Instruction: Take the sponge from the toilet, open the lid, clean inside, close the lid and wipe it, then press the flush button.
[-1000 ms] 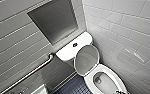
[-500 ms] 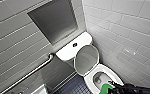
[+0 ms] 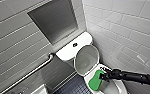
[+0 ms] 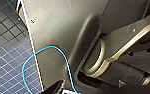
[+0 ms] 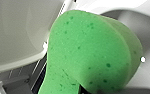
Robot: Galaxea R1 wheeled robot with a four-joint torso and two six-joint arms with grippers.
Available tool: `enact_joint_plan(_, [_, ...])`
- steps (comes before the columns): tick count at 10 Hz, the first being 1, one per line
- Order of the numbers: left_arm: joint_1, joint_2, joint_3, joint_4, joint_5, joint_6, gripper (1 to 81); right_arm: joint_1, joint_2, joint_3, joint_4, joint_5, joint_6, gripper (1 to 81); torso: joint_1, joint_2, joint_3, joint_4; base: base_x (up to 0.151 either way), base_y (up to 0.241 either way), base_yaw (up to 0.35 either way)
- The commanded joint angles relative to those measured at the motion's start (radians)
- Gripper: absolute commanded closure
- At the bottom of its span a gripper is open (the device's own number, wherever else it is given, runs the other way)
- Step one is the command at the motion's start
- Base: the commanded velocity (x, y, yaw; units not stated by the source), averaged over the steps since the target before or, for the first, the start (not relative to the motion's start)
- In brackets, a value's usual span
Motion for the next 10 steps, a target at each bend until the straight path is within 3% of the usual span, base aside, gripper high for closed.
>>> enact_joint_plan(1, [0.014,-0.017,-0.004,0.001,0.079,0.006,1.0,0.140,0.268,-0.269,0.042,-0.012,0.005,81.1,0.000,0.000,0.000,0.000,0.000,0.000,0.000])
enact_joint_plan(2, [0.014,-0.017,-0.004,0.001,0.079,0.006,1.0,0.133,0.346,-0.359,0.042,-0.007,-0.002,81.1,0.000,0.000,0.000,0.000,0.000,0.000,0.000])
enact_joint_plan(6, [0.014,-0.018,-0.004,0.001,0.079,0.006,1.0,0.089,0.524,-0.511,0.042,0.014,0.004,81.1,0.000,0.000,0.000,0.000,0.000,0.000,0.000])
enact_joint_plan(10, [0.014,-0.015,-0.004,0.001,0.079,0.006,1.0,-0.051,0.548,-0.554,0.033,0.050,-0.001,81.1,0.000,0.000,0.000,0.000,0.000,0.000,0.000])
